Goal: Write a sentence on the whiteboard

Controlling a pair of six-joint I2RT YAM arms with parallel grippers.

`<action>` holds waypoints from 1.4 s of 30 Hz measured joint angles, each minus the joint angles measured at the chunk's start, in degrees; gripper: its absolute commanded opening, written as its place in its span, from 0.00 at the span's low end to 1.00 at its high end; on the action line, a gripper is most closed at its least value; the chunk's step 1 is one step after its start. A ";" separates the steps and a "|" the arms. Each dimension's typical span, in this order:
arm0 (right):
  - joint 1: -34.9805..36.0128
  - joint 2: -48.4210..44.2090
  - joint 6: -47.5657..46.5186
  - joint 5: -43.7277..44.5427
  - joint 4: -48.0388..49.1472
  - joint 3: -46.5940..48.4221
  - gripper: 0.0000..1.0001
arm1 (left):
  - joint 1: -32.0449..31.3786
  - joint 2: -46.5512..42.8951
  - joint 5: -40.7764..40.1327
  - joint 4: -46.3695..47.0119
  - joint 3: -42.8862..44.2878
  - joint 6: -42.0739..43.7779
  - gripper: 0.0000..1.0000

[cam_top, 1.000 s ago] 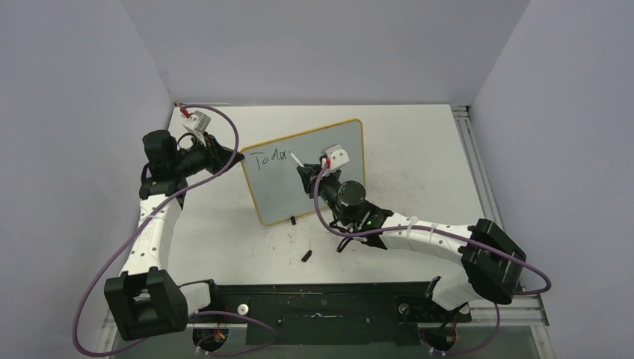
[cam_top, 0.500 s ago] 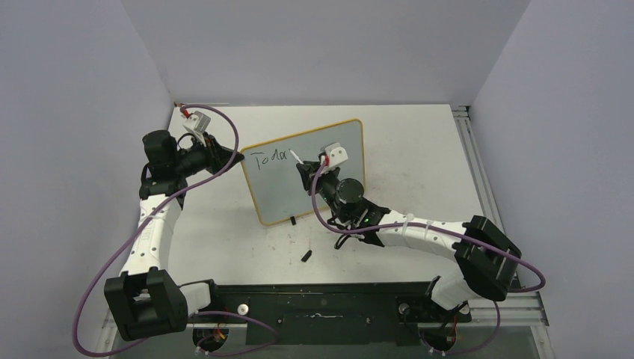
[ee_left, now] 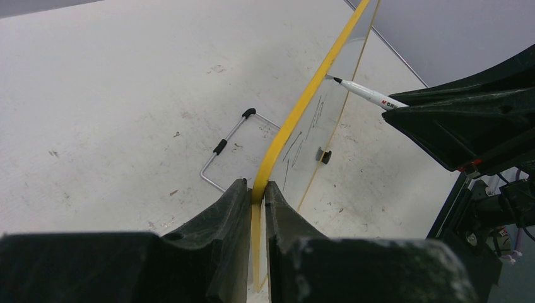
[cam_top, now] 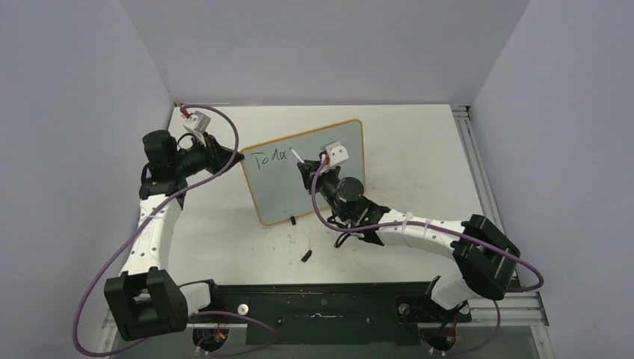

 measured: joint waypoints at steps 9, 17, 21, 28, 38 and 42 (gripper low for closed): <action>0.02 0.00 1.33 -0.04 -0.07 -2.03 0.05 | 0.00 0.00 -0.07 0.00 0.00 0.00 0.00; 0.02 -0.02 2.10 -0.13 -0.22 -2.69 0.05 | 0.13 0.00 -0.04 0.00 0.00 0.00 0.00; 0.44 -0.81 1.97 -0.09 -1.14 -2.71 0.05 | 0.13 0.00 -0.02 0.00 0.00 -0.02 0.00; 0.83 -2.78 1.33 0.81 -0.81 -2.73 0.05 | 0.13 0.00 -0.02 0.00 0.00 0.00 0.00; 0.48 -2.36 0.52 1.57 0.52 -2.73 0.05 | 0.13 0.00 -0.02 0.00 0.00 0.00 0.00; 0.09 -2.05 0.50 1.64 0.55 -2.73 0.05 | 0.13 0.00 -0.02 0.00 0.00 -0.02 0.00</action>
